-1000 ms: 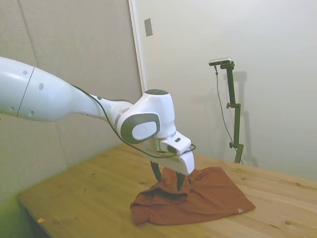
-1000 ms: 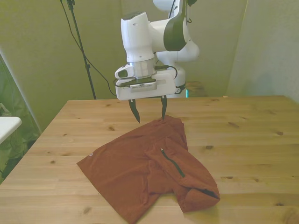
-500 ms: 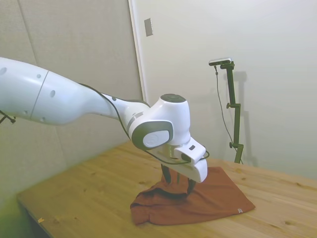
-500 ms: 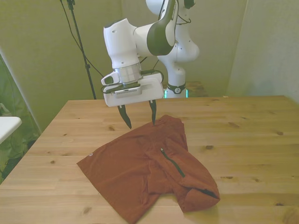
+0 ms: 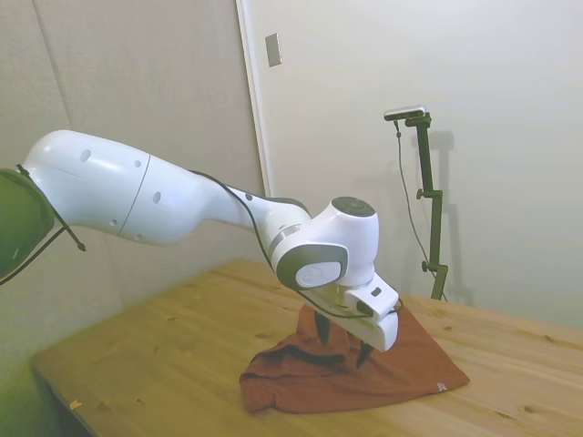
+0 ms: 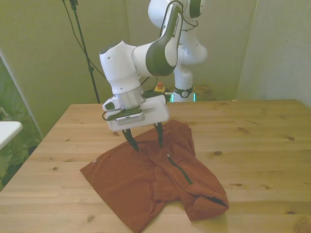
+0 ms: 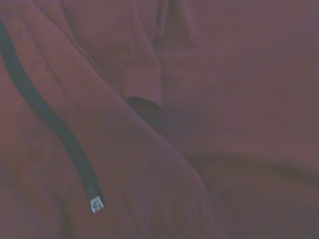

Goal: Unfold the shorts

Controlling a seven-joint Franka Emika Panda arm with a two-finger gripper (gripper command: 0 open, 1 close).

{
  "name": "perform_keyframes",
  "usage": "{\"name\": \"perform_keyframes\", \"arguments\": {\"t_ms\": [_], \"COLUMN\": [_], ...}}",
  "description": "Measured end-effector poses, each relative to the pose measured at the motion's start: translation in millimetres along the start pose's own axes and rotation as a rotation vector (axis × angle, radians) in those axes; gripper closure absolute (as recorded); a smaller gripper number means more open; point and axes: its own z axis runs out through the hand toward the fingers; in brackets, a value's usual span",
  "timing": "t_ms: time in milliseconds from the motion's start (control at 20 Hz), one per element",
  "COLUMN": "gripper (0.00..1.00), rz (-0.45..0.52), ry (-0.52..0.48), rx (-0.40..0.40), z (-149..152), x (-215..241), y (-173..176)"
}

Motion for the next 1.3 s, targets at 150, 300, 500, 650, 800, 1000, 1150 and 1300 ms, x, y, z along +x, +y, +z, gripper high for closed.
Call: {"name": "perform_keyframes", "arguments": {"t_ms": [150,300,500,650,800,1000,1150,1300], "gripper": [1.0,1.0,1.0,1.0,1.0,1.0,1.0,1.0], "rz": [-0.011,-0.015,-0.018,-0.02,-0.02,-0.026,-0.04,-0.077], "ry": [-0.01,-0.02,-0.027,-0.031,-0.035,-0.036,-0.051,-0.051], "rx": [0.0,-0.003,-0.005,-0.006,-0.005,-0.001,-0.002,-0.011], "z": [6,13,18,20,22,19,10,-7], "x": [-3,-4,-6,-6,-7,-9,-16,-30], "y": [-7,-9,-11,-12,-13,-17,-21,-32]}}
